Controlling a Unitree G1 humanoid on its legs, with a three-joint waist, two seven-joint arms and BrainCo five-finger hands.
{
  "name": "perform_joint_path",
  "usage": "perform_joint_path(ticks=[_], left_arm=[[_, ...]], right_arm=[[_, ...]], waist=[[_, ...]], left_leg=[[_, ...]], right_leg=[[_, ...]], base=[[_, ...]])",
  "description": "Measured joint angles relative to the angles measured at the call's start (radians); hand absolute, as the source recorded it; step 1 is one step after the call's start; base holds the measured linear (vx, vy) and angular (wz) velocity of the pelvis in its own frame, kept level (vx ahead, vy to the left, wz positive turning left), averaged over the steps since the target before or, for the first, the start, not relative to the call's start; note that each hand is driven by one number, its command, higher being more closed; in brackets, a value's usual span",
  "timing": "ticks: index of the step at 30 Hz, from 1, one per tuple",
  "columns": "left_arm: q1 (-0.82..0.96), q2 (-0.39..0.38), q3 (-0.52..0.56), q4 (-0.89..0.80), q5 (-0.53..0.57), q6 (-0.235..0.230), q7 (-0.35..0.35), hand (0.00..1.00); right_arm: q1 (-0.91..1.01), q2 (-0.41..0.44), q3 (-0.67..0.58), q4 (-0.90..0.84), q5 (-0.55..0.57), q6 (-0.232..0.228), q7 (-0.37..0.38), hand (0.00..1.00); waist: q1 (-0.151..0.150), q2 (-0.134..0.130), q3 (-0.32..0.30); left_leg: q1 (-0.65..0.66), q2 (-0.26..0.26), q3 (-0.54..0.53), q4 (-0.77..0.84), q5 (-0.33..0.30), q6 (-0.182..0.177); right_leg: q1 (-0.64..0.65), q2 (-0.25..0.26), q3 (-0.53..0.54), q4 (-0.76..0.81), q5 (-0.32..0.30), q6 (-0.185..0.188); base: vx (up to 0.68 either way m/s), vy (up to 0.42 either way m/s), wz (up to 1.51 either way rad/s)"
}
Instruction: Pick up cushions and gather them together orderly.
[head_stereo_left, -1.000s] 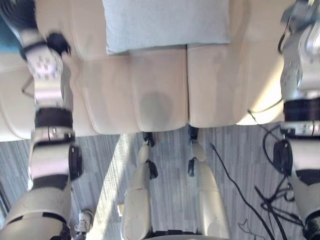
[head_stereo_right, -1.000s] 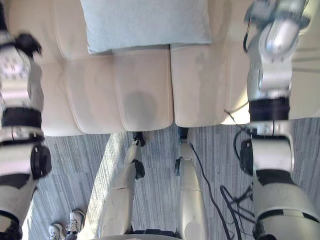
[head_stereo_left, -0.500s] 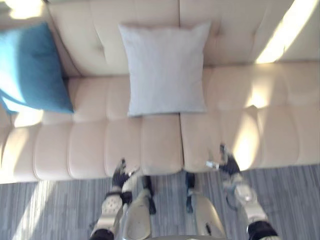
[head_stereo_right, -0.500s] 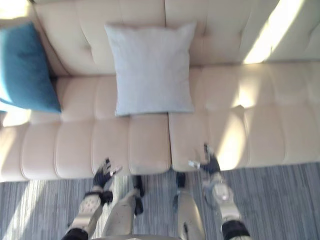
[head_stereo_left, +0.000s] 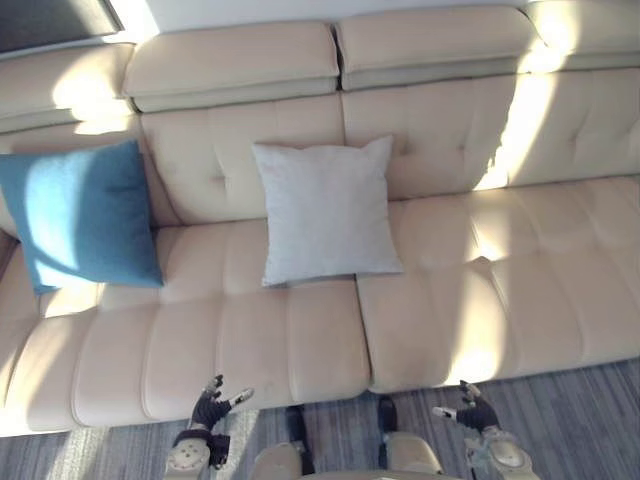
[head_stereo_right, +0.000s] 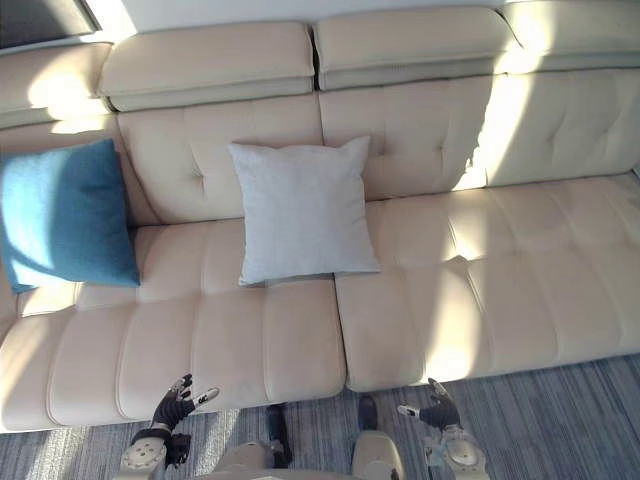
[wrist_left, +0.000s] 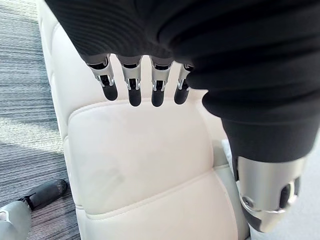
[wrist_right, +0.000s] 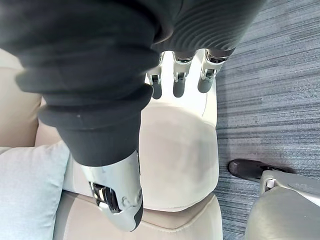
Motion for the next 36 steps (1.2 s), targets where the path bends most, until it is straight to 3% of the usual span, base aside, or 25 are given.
perform_joint_path(ticks=[1, 2, 3, 4, 5, 6, 7, 8, 9, 10, 11, 12, 14, 15, 16, 17, 18, 20, 23, 24, 30, 32, 34, 36], left_arm=[[-0.002, -0.004, 0.001, -0.018, 0.0, 0.0, 0.0, 0.0], [-0.006, -0.008, 0.012, -0.05, -0.002, -0.004, 0.003, 0.0], [-0.009, -0.008, 0.009, -0.058, -0.003, -0.003, 0.004, 0.0], [-0.007, -0.013, 0.005, -0.084, -0.003, -0.003, 0.004, 0.0], [0.006, -0.021, 0.007, -0.11, -0.003, -0.001, 0.006, 0.0], [0.024, -0.021, 0.008, -0.128, -0.003, -0.001, 0.006, 0.0], [0.035, -0.022, 0.009, -0.136, -0.003, 0.0, 0.007, 0.0], [0.041, -0.03, 0.011, -0.141, -0.004, 0.005, 0.011, 0.0], [0.037, -0.055, 0.034, -0.141, -0.005, 0.016, 0.023, 0.0], [0.036, -0.069, 0.037, -0.142, -0.006, 0.018, 0.026, 0.0], [0.04, -0.098, 0.029, -0.146, -0.02, 0.018, 0.027, 0.0], [0.043, -0.103, 0.018, -0.147, -0.029, 0.018, 0.027, 0.0], [0.028, -0.118, -0.001, -0.14, -0.05, 0.02, 0.028, 0.0], [0.023, -0.134, -0.001, -0.141, -0.072, 0.022, 0.029, 0.0], [0.022, -0.136, -0.001, -0.141, -0.079, 0.023, 0.029, 0.0], [0.024, -0.136, 0.0, -0.141, -0.084, 0.023, 0.029, 0.0], [0.029, -0.137, 0.0, -0.144, -0.087, 0.023, 0.028, 0.0], [0.041, -0.138, 0.001, -0.15, -0.089, 0.023, 0.028, 0.0], [0.065, -0.139, 0.004, -0.15, -0.099, 0.023, 0.028, 0.0], [0.064, -0.133, 0.01, -0.149, -0.107, 0.024, 0.029, 0.0], [0.063, -0.128, 0.003, -0.145, -0.104, 0.024, 0.027, 0.0], [0.058, -0.127, -0.014, -0.142, -0.097, 0.024, 0.025, 0.0], [0.054, -0.126, -0.015, -0.142, -0.094, 0.025, 0.024, 0.0], [0.036, -0.116, -0.016, -0.142, -0.084, 0.023, 0.024, 0.0]], right_arm=[[-0.002, 0.0, 0.0, -0.001, 0.0, 0.0, 0.0, 0.0], [-0.011, 0.008, 0.001, -0.002, 0.0, 0.004, -0.001, 0.0], [-0.01, 0.011, 0.001, -0.007, 0.0, 0.004, 0.0, 0.0], [0.016, 0.02, 0.001, -0.022, 0.0, 0.008, -0.001, 0.0], [0.034, 0.024, 0.014, -0.03, 0.0, 0.012, 0.0, 0.0], [0.032, 0.025, 0.023, -0.032, 0.0, 0.016, 0.0, 0.0], [0.032, 0.025, 0.027, -0.04, 0.0, 0.016, 0.0, 0.0], [0.032, 0.024, 0.027, -0.048, -0.008, 0.017, -0.004, 0.0], [0.019, 0.017, 0.018, -0.05, -0.021, 0.021, -0.006, 0.0], [0.017, 0.015, 0.012, -0.054, -0.021, 0.021, -0.008, 0.0], [0.015, 0.011, 0.002, -0.078, -0.019, 0.021, -0.01, 0.0], [0.005, 0.011, 0.003, -0.08, -0.018, 0.02, -0.01, 0.0], [-0.01, 0.001, -0.004, -0.066, -0.009, 0.023, -0.014, 0.0], [-0.006, 0.005, -0.016, -0.067, 0.006, 0.025, -0.028, 0.0], [-0.006, 0.01, -0.027, -0.07, 0.014, 0.025, -0.031, 0.0], [-0.001, 0.021, -0.041, -0.072, 0.016, 0.025, -0.036, 0.0], [0.003, 0.021, -0.043, -0.078, 0.017, 0.024, -0.04, 0.0], [0.005, 0.018, -0.047, -0.081, 0.015, 0.024, -0.041, 0.0], [0.002, 0.019, -0.064, -0.077, 0.012, 0.024, -0.041, 0.0], [0.002, 0.025, -0.067, -0.069, 0.011, 0.025, -0.039, 0.0], [0.027, 0.021, -0.09, -0.066, 0.013, 0.024, -0.04, 0.0], [0.019, 0.024, -0.104, -0.066, 0.019, 0.022, -0.041, 0.0], [0.012, 0.025, -0.103, -0.073, 0.02, 0.021, -0.041, 0.0], [-0.024, 0.021, -0.087, -0.076, 0.022, 0.021, -0.044, 0.0]], waist=[[0.003, 0.004, 0.0], [0.017, 0.014, 0.01], [0.017, 0.013, 0.009], [0.02, 0.008, 0.012], [0.03, -0.002, 0.006], [0.032, -0.02, -0.006], [0.033, -0.022, -0.007], [0.034, -0.049, -0.015], [0.049, -0.044, -0.005], [0.057, -0.035, -0.008], [0.067, -0.005, -0.014], [0.081, 0.006, -0.011], [0.067, 0.031, 0.004], [0.055, 0.029, 0.01], [0.055, 0.024, 0.012], [0.054, -0.005, 0.028], [0.054, -0.001, 0.025], [0.055, 0.0, 0.023], [0.055, 0.022, 0.009], [0.053, 0.02, 0.01], [0.029, 0.011, -0.007], [0.024, 0.014, -0.007], [0.017, 0.013, -0.006], [0.005, 0.021, -0.006]], left_leg=[[-0.022, 0.02, 0.008, 0.028, -0.008, 0.011], [-0.042, 0.05, 0.022, 0.053, -0.02, 0.018], [-0.044, 0.051, 0.013, 0.068, -0.025, 0.022], [-0.041, 0.049, -0.004, 0.091, -0.038, 0.026], [-0.047, 0.047, -0.018, 0.116, -0.04, 0.025], [-0.065, 0.044, -0.021, 0.137, -0.035, 0.019], [-0.086, 0.043, -0.026, 0.16, -0.03, 0.012], [-0.115, 0.04, -0.034, 0.192, -0.021, -0.002], [-0.153, 0.054, -0.039, 0.215, 0.013, -0.013], [-0.167, 0.063, -0.036, 0.212, 0.027, -0.013], [-0.216, 0.104, -0.031, 0.187, 0.085, -0.022], [-0.231, 0.121, -0.039, 0.141, 0.137, -0.039], [-0.23, 0.134, -0.07, 0.028, 0.248, -0.063], [-0.229, 0.127, -0.066, 0.067, 0.194, -0.074], [-0.225, 0.117, -0.066, 0.11, 0.154, -0.068], [-0.214, 0.104, -0.065, 0.208, 0.074, -0.062], [-0.196, 0.101, -0.07, 0.321, -0.023, -0.052], [-0.158, 0.093, -0.102, 0.383, -0.117, -0.054], [-0.071, 0.052, -0.188, 0.279, -0.223, -0.095], [-0.038, 0.033, -0.173, 0.206, -0.213, -0.112], [0.002, 0.009, -0.112, 0.135, -0.202, -0.108], [0.017, 0.009, -0.046, 0.183, -0.216, -0.069], [0.018, 0.016, -0.015, 0.217, -0.226, -0.054], [0.02, 0.053, 0.069, 0.247, -0.266, -0.044]], right_leg=[[-0.017, 0.012, 0.002, 0.009, 0.013, 0.018], [-0.069, 0.008, -0.01, 0.211, -0.082, -0.029], [-0.089, -0.001, -0.021, 0.349, -0.14, -0.052], [-0.089, -0.021, -0.02, 0.571, -0.21, -0.04], [-0.058, -0.043, -0.01, 0.715, -0.24, -0.02], [-0.027, -0.054, 0.012, 0.768, -0.254, 0.004], [0.003, -0.062, 0.03, 0.787, -0.263, 0.02], [0.044, -0.072, 0.037, 0.749, -0.257, 0.021], [0.087, -0.054, 0.022, 0.642, -0.389, 0.027], [0.087, -0.043, 0.014, 0.615, -0.41, 0.022], [0.072, -0.007, -0.02, 0.54, -0.469, 0.0], [0.059, 0.018, -0.034, 0.514, -0.496, -0.023], [0.057, 0.044, -0.081, 0.449, -0.508, -0.052], [0.041, 0.034, -0.136, 0.435, -0.487, -0.108], [0.041, 0.025, -0.142, 0.432, -0.479, -0.119], [0.042, 0.014, -0.141, 0.417, -0.46, -0.124], [0.048, 0.014, -0.13, 0.382, -0.424, -0.122], [0.033, 0.02, -0.112, 0.349, -0.386, -0.112], [-0.006, 0.038, -0.068, 0.318, -0.353, -0.093], [-0.007, 0.031, -0.039, 0.3, -0.335, -0.08], [0.024, 0.035, 0.037, 0.131, -0.216, -0.029], [0.012, 0.054, 0.134, 0.109, -0.178, -0.022], [0.002, 0.068, 0.195, 0.092, -0.154, -0.013], [-0.043, 0.11, 0.21, 0.056, -0.061, -0.009]], base=[[-0.13, 0.001, -0.24], [-0.13, -0.027, -0.17], [-0.16, -0.059, 0.06], [-0.14, -0.083, 0.33], [-0.16, -0.147, 0.33], [-0.18, -0.156, 0.22], [-0.21, -0.205, 0.21], [-0.24, -0.235, 0.11], [-0.25, -0.245, 0.02], [-0.3, -0.239, -0.19], [-0.34, -0.251, -0.25], [-0.36, -0.254, -0.19], [-0.45, -0.23, 0.26], [-0.42, -0.16, 0.43], [-0.37, -0.128, 0.25], [-0.3, -0.108, 0.04], [-0.34, -0.111, -0.05], [-0.25, 0.01, -0.2], [-0.15, 0.095, -0.37], [-0.13, 0.121, -0.36], [-0.03, 0.137, -0.46], [0.09, 0.147, -1.28], [0.04, 0.082, -1.3], [0.0, 0.047, -2.17]])
